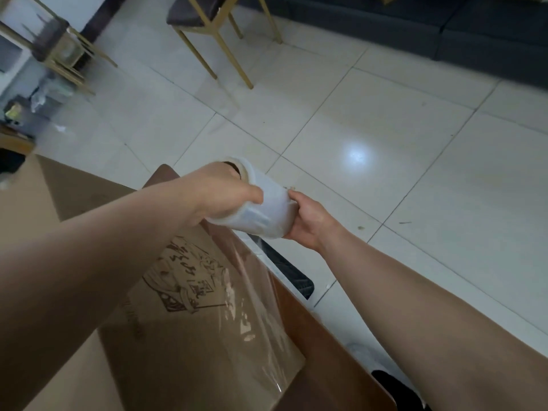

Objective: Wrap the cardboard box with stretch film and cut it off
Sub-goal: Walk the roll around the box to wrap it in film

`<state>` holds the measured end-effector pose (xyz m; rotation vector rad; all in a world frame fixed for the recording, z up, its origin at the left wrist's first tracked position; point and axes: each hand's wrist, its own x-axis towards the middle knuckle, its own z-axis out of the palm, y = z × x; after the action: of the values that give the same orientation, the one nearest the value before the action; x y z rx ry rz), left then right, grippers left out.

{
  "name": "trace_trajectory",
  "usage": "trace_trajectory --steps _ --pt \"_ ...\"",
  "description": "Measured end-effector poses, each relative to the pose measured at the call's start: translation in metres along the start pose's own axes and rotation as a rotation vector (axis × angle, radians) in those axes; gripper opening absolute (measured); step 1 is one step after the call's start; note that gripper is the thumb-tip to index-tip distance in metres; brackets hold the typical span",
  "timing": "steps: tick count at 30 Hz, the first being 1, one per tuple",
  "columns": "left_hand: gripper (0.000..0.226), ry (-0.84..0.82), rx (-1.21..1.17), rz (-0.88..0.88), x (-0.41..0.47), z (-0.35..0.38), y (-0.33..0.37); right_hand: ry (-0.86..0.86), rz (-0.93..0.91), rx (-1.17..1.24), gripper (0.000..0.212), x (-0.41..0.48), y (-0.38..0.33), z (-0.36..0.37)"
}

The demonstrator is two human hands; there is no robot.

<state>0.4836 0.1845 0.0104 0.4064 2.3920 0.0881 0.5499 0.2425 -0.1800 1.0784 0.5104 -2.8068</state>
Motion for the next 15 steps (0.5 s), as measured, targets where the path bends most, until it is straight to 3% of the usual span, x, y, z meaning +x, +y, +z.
trace_trajectory --steps 3,8,12,15 --pt "0.040 -0.121 -0.472 -0.177 0.008 -0.007 -0.002 -0.016 0.006 0.018 0.036 0.006 0.000 0.001" --pt "0.033 -0.078 -0.653 -0.271 0.028 -0.011 -0.005 -0.080 0.064 0.003 0.024 0.017 -0.004 0.008" --pt "0.032 0.095 -0.562 -0.289 0.034 -0.018 -0.002 -0.079 0.113 -0.052 0.019 0.027 -0.022 0.019" --pt "0.030 0.162 -0.250 -0.242 0.037 -0.022 0.000 -0.044 0.135 -0.116 0.017 0.039 -0.036 0.025"
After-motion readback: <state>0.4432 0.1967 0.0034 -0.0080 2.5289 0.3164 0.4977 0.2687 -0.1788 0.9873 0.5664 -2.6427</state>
